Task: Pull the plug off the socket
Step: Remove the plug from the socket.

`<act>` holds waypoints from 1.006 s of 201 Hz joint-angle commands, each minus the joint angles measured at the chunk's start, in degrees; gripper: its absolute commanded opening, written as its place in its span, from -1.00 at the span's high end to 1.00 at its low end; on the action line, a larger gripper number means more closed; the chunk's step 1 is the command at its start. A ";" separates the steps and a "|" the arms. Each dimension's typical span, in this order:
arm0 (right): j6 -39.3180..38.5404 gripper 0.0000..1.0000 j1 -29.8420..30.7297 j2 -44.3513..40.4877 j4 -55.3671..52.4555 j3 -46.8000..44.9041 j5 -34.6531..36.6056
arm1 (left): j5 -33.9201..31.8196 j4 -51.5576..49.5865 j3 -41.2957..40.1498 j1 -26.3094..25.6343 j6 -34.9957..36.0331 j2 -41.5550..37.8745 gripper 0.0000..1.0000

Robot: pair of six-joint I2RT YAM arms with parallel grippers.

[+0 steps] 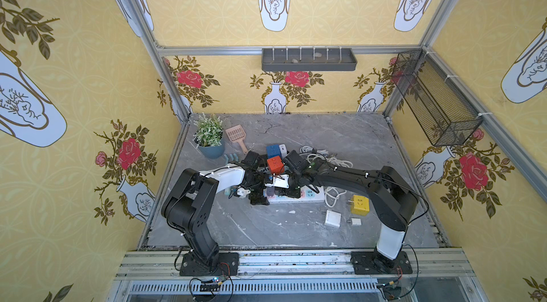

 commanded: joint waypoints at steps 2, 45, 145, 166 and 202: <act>0.46 0.67 0.10 -1.14 0.02 0.67 -1.11 | -8.98 -2.98 -1.03 -0.06 -16.93 1.51 0.69; 3.37 0.70 -0.20 -2.72 -0.41 1.14 -2.72 | -8.93 -2.67 -0.95 -0.05 -17.07 1.68 0.70; 38.10 0.69 -1.48 -21.79 2.46 -10.98 -8.47 | -10.24 2.86 -3.35 0.01 -20.43 0.77 0.73; 45.94 0.69 -1.48 -26.26 3.22 -16.02 -9.06 | -11.17 4.30 -4.15 0.02 -22.01 0.26 0.76; 56.87 0.66 -2.08 -34.15 4.35 -23.59 -8.35 | -12.30 6.83 -4.38 0.11 -23.75 0.62 0.78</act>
